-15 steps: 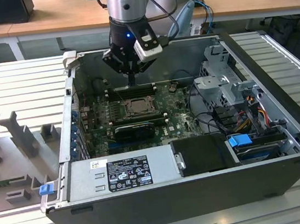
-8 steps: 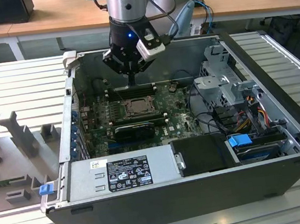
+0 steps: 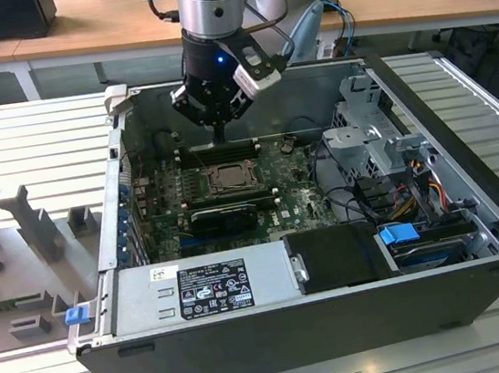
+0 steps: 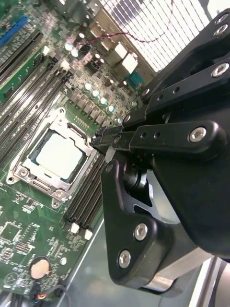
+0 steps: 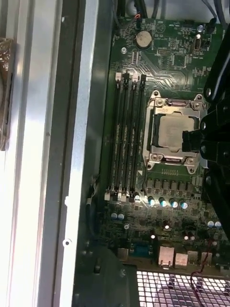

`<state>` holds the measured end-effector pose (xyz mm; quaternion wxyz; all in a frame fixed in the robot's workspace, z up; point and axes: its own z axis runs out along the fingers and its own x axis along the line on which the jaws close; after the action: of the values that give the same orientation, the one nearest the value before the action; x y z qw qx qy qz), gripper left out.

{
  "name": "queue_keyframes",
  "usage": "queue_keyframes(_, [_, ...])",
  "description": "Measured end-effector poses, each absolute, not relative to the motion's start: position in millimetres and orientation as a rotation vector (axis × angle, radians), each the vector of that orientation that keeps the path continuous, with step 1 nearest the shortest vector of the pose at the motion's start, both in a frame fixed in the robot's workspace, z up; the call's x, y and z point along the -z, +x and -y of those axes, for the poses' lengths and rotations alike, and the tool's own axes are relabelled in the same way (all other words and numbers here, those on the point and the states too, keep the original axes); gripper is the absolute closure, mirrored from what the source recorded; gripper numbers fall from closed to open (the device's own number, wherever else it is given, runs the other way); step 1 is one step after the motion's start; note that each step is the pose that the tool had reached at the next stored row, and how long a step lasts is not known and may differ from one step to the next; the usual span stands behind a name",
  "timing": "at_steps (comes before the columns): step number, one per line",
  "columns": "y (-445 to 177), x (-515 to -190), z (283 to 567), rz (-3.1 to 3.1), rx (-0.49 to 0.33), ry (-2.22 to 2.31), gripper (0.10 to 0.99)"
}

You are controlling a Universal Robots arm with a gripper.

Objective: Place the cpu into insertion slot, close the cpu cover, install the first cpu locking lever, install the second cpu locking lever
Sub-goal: 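Install the first cpu locking lever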

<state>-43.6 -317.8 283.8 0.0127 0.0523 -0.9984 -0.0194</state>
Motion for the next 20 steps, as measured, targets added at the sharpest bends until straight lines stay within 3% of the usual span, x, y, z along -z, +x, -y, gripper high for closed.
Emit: queue_keyframes(20, [-68.1, -270.6, 317.7, 3.125, 0.095, 0.058, 0.98])
